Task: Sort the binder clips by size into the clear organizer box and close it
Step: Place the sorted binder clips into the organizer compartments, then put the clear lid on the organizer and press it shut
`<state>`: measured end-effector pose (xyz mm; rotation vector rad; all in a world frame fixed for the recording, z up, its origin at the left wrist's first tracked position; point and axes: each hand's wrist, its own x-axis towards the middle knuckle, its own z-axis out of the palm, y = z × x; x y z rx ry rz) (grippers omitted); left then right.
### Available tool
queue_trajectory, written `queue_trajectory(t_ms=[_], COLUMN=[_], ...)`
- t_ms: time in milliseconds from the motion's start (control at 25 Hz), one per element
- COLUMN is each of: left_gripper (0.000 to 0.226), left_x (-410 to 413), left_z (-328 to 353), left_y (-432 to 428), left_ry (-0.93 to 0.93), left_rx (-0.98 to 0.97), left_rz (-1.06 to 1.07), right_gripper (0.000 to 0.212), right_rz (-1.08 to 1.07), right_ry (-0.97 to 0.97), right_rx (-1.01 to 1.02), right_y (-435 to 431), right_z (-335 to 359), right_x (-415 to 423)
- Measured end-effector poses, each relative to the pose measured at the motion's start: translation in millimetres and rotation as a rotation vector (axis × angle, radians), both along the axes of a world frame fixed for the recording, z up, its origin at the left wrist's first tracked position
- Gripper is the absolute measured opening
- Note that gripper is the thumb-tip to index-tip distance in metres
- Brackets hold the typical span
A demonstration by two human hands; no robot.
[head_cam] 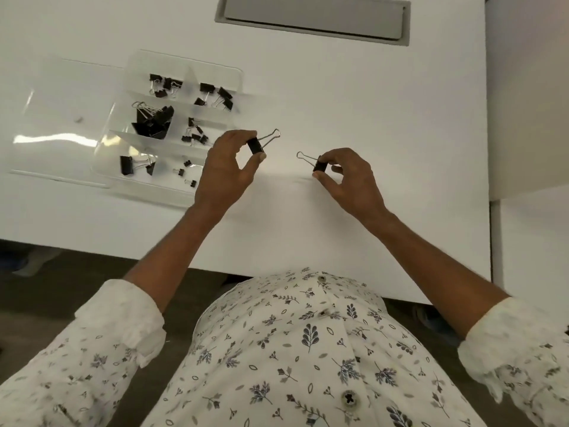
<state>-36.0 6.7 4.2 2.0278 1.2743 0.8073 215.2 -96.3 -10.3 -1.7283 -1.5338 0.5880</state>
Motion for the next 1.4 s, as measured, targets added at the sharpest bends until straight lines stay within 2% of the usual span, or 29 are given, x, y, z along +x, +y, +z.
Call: queue_trajectory(t_ms=[320, 480, 600, 880, 1080, 1320, 1400], left_gripper=[0.034, 0.038, 0.043, 0.04, 0.048, 0.052, 0.053], left_x=[-158, -208, -229, -282, -325, -344, -376], left_z=[14, 3, -1, -5, -20, -23, -18], left_y=[9, 26, 40, 47, 52, 47, 44], left_ry=[0.052, 0.121, 0.179, 0.093, 0.112, 0.192, 0.221], left_rx=[0.04, 0.004, 0.048, 0.02, -0.041, -0.151, -0.147], left_rz=[0.347, 0.321, 0.248, 0.162, 0.165, 0.175, 0.398], right_gripper=[0.023, 0.024, 0.023, 0.03, 0.031, 0.036, 0.04], right_rz=[0.157, 0.151, 0.14, 0.096, 0.122, 0.252, 0.476], right_ry=[0.069, 0.035, -0.026, -0.192, -0.258, -0.284, -0.251], right_rx=[0.044, 0.028, 0.055, 0.069, 0.048, 0.007, 0.022], right_y=[68, 95, 111, 126, 115, 99, 123], right_z=[25, 29, 27, 14, 7, 2, 2], right_x=[-146, -212, -255, -318, -353, -389, -421])
